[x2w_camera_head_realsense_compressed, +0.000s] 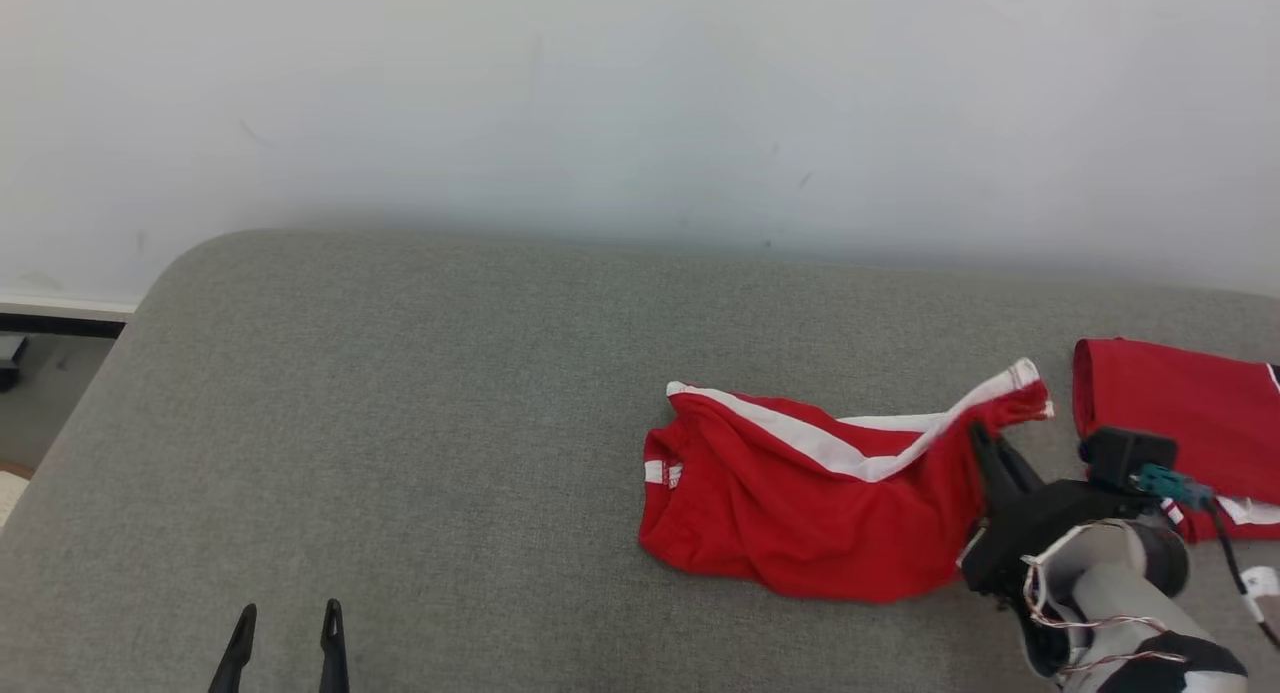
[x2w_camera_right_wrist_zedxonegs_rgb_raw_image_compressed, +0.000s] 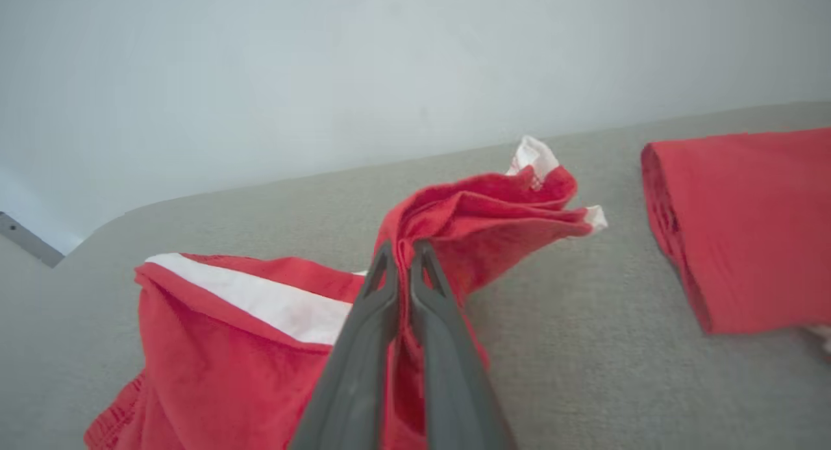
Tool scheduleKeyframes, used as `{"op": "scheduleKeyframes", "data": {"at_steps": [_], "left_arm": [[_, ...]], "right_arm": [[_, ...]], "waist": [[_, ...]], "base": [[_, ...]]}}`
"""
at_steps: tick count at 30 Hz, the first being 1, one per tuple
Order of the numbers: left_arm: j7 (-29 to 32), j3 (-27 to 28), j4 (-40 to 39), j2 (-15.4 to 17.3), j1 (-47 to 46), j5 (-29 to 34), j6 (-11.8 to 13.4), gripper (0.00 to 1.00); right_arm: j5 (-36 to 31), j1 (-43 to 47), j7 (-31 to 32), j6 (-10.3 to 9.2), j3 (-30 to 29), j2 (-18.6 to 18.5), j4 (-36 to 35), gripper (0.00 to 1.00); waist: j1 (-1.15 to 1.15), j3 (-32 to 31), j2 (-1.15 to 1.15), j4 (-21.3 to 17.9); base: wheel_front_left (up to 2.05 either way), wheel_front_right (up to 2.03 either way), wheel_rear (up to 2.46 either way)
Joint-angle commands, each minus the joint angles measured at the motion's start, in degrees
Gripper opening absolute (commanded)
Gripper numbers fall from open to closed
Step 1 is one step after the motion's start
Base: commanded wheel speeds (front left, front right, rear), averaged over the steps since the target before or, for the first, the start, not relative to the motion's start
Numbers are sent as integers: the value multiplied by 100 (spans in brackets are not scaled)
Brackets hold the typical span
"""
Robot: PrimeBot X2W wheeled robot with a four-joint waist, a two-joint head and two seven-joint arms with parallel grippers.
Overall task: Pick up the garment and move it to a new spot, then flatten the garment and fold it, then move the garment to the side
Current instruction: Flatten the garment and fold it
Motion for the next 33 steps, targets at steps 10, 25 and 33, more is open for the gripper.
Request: {"op": "scheduleKeyframes", "data": {"at_steps": [10, 25, 33], "left_arm": [[-22, -78, 187, -36, -263, 8, -180, 100], [-22, -233, 488, -258, -689, 19, -345, 100], [-22, -145, 614, -304, -746, 57, -422, 100]], "right_arm": [[-30, 199, 319, 2, 720, 601, -1272, 0], [29, -118, 403, 2, 1048, 1371, -314, 0], [253, -229, 188, 2, 1233, 1467, -30, 100]], "waist": [[0, -20, 0, 409], [0, 185, 0, 704], [0, 159, 0, 685]], "base": [[0, 0, 0], [0, 0, 0], [0, 0, 0]]}}
